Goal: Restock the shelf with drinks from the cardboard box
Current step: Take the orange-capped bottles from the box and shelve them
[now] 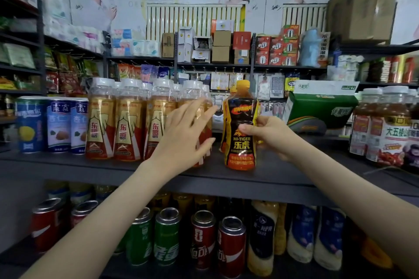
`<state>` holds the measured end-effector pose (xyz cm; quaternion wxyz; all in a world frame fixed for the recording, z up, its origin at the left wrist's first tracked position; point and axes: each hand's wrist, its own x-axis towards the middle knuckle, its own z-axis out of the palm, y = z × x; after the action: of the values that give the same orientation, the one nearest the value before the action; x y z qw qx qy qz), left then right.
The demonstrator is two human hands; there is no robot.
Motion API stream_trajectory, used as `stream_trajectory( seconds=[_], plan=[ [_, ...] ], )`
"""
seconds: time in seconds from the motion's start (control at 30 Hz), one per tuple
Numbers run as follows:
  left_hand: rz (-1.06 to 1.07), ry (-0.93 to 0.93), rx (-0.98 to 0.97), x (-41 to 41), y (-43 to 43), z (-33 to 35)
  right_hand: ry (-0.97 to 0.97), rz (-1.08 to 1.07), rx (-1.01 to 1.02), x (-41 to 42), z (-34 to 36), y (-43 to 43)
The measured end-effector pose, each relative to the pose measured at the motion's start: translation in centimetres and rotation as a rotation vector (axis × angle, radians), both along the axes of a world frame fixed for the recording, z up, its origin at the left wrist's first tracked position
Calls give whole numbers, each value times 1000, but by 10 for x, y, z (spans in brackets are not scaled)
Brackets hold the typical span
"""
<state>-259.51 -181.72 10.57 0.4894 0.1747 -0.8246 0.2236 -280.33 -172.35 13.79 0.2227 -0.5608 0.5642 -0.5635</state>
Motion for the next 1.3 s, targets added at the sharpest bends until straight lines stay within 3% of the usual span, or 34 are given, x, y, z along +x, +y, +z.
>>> stream_trajectory(
  seconds=[0.13,0.37,0.63,0.83,1.1,1.3],
  plan=[
    [179,-124,46,11,-19,-11,-18,-89,-7,-3,-2,-21],
    [173,-237,74,14,-26,-13,135,-66,131,-3,-3,-40],
    [192,131,216,1,10,-25,153,-188,102,-2,-11,-46],
    [306,99,312,-5,21,-24,93,-110,80,-1,-11,-39],
    [212,195,300,-12,13,-32,127,-100,110,2,-20,-36],
    [267,121,389,-12,22,-29,107,-83,118,-1,-22,-37]
  ],
)
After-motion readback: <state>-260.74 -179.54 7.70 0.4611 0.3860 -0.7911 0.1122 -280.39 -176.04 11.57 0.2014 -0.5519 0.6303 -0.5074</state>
